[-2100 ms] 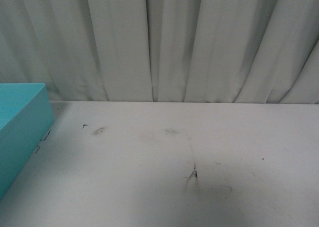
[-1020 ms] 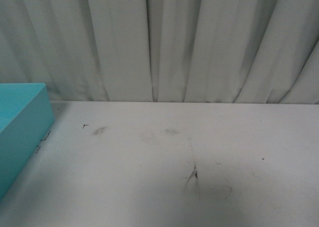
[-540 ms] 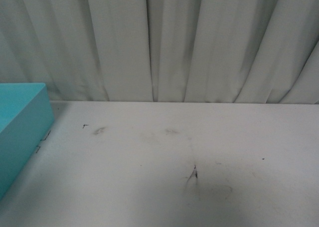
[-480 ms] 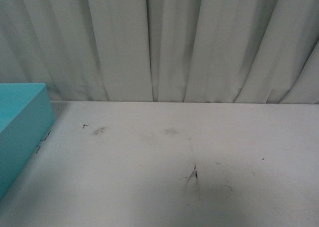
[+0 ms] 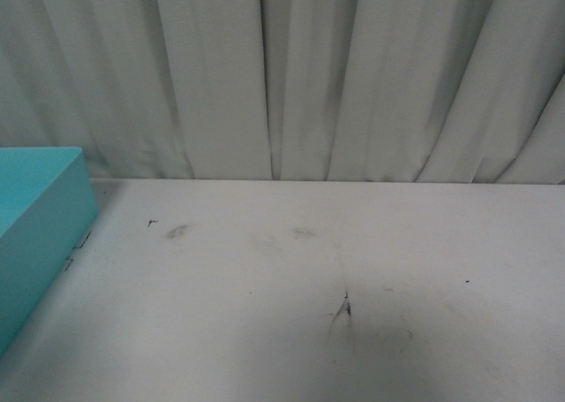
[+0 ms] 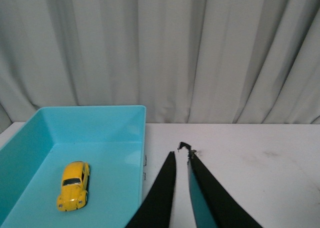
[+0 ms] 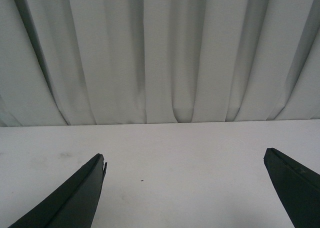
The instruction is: Wind up and store yellow beetle toy
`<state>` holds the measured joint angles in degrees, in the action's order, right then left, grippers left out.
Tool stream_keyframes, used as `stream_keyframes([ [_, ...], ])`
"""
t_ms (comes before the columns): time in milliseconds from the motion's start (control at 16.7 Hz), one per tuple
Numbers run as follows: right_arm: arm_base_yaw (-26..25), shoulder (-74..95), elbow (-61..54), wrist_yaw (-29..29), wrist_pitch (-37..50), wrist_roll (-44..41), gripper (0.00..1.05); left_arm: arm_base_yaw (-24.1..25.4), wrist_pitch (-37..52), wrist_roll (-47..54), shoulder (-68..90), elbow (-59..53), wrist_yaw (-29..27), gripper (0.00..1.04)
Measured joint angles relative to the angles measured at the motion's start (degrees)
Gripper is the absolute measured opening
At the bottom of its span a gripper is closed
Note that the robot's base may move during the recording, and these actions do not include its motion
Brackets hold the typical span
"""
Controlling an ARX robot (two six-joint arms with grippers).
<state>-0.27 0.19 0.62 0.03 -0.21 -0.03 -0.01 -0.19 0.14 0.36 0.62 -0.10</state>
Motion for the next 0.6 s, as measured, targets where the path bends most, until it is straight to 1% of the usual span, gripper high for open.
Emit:
stream_keyframes([
  [60,0.0,0.0,0.0,0.0,0.0,0.0,0.98,0.0,0.0,0.0,0.0,0.0,0.07,0.2],
  [300,0.0,0.0,0.0,0.0,0.0,0.0,0.98,0.0,0.0,0.0,0.0,0.0,0.07,0.31],
  [480,0.0,0.0,0.0,0.0,-0.02,0.0,0.98,0.0,0.0,0.0,0.0,0.0,0.07,0.42],
  [600,0.0,0.0,0.0,0.0,-0.02,0.0,0.98,0.0,0.0,0.0,0.0,0.0,0.07,0.47],
])
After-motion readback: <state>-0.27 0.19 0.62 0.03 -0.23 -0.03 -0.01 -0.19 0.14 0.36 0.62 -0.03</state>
